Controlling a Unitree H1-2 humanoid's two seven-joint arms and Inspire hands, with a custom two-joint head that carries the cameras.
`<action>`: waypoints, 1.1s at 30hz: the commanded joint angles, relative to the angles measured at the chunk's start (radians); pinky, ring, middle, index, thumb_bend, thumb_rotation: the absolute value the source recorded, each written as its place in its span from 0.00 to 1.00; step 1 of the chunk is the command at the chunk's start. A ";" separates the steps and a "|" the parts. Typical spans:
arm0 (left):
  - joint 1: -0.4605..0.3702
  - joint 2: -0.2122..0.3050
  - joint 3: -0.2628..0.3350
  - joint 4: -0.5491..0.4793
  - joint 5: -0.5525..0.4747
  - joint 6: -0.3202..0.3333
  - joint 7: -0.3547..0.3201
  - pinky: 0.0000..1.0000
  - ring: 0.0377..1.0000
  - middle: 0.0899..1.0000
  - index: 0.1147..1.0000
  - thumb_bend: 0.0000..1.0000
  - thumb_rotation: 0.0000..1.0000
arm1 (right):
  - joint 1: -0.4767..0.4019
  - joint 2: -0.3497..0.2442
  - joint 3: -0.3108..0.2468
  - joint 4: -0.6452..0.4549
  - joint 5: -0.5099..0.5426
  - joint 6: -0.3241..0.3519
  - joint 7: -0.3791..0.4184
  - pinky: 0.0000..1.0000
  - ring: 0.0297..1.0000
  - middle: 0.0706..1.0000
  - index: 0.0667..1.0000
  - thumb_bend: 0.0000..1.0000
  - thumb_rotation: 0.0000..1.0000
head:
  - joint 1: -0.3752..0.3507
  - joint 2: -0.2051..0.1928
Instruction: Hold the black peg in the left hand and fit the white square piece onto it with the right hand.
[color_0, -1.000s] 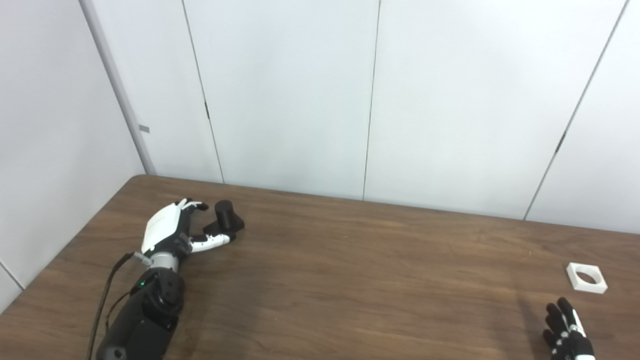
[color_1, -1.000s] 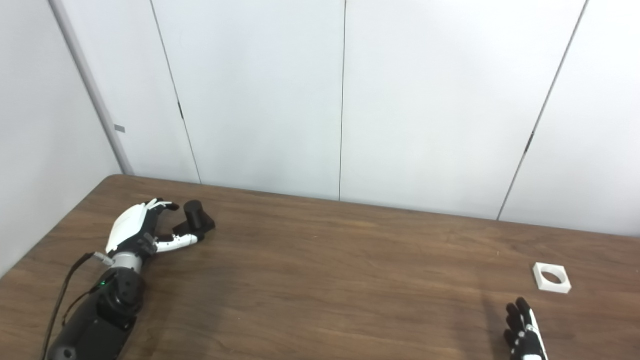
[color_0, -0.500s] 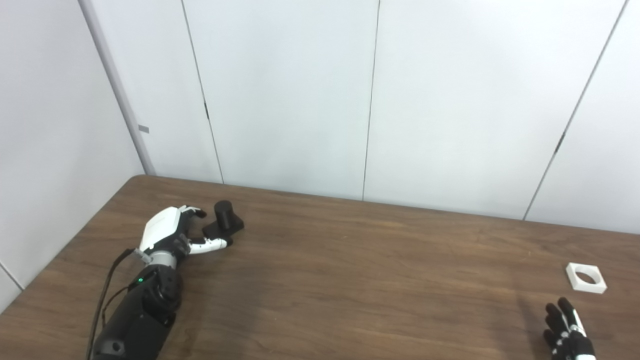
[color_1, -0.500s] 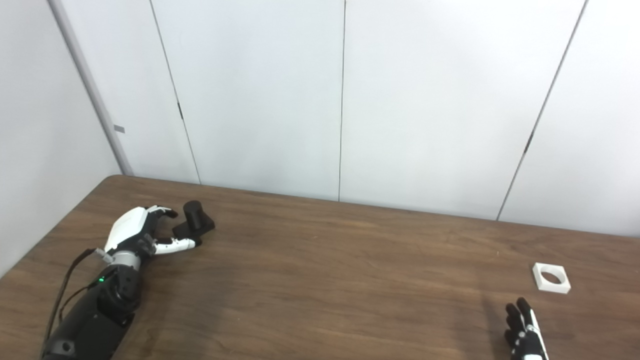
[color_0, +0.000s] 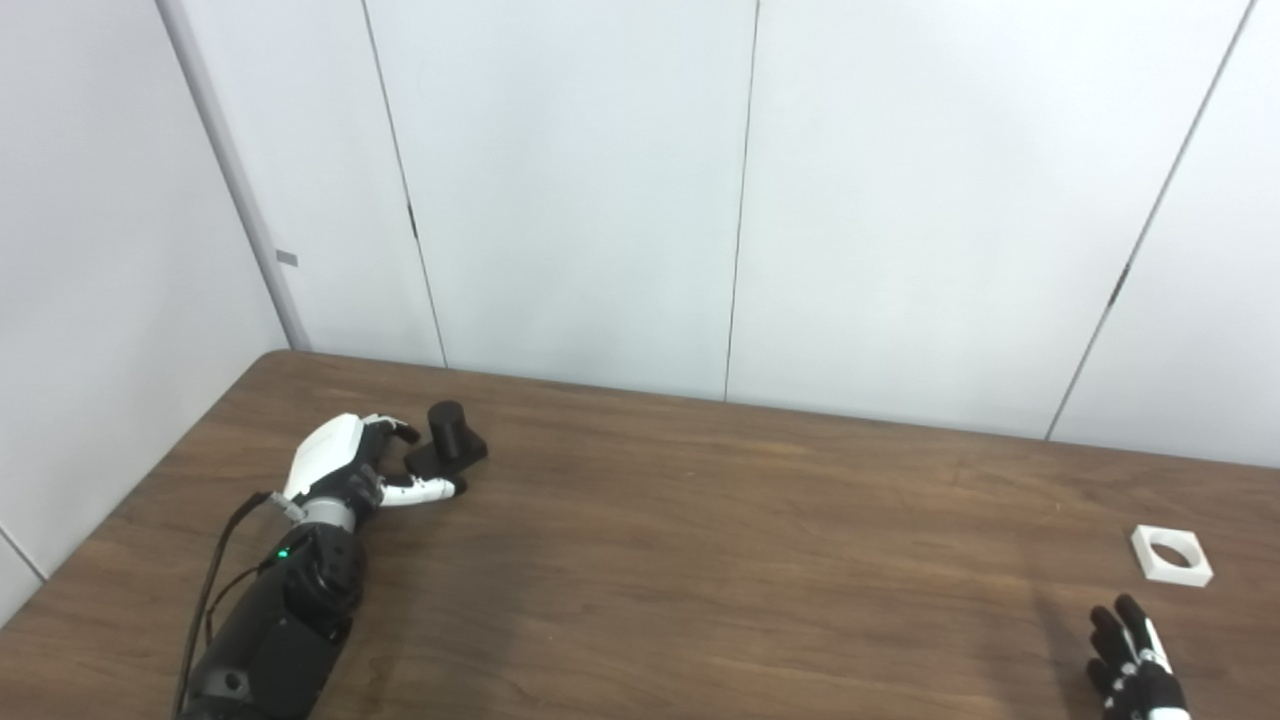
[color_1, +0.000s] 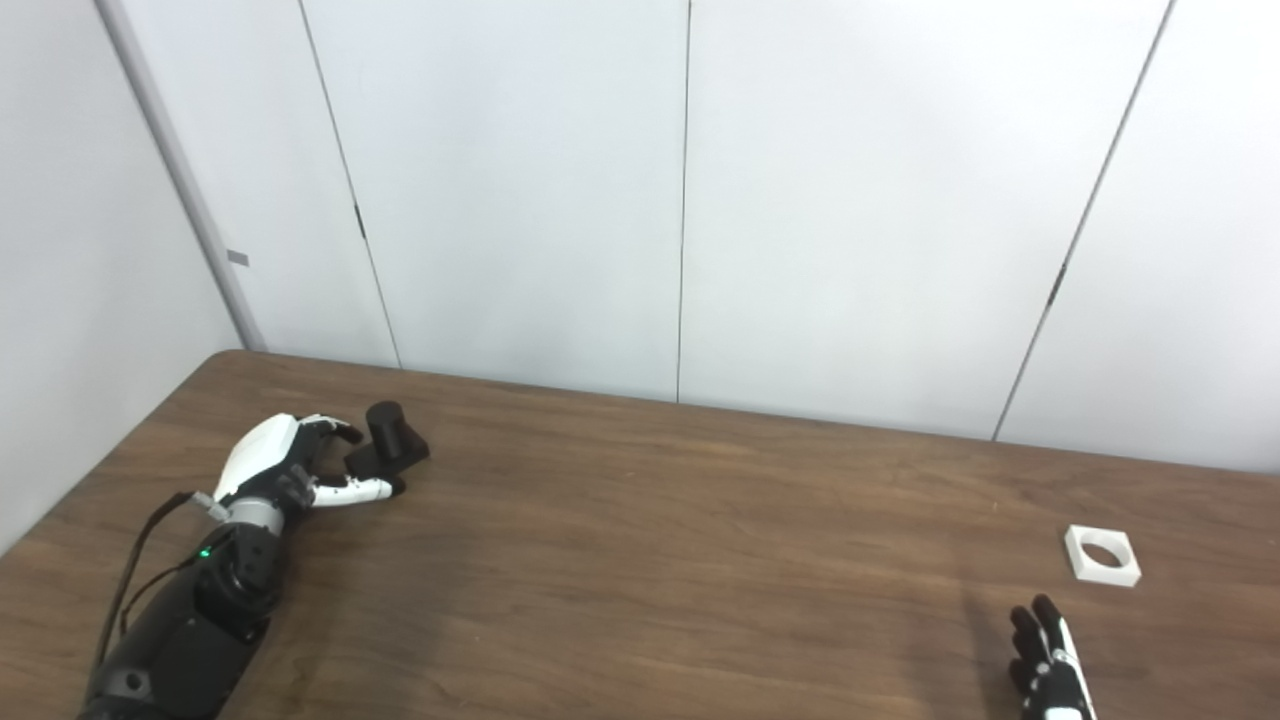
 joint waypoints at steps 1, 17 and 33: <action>-0.048 0.032 -0.001 0.001 0.005 -0.028 0.018 1.00 0.99 0.92 0.72 0.85 0.36 | 0.032 0.015 0.008 0.030 -0.001 -0.031 -0.004 1.00 0.99 0.96 0.98 0.57 1.00 | 0.000 0.001; -0.066 0.027 -0.005 0.031 -0.003 -0.053 0.022 1.00 0.99 0.92 0.73 0.85 0.37 | 0.036 0.018 0.013 0.017 0.002 -0.022 -0.001 1.00 1.00 0.98 1.00 0.54 1.00 | -0.004 0.002; -0.063 0.036 -0.012 0.061 -0.002 -0.098 0.042 1.00 0.92 0.78 0.42 0.53 0.06 | 0.039 0.017 0.015 0.004 0.004 -0.011 0.002 1.00 1.00 0.98 1.00 0.52 1.00 | -0.006 0.005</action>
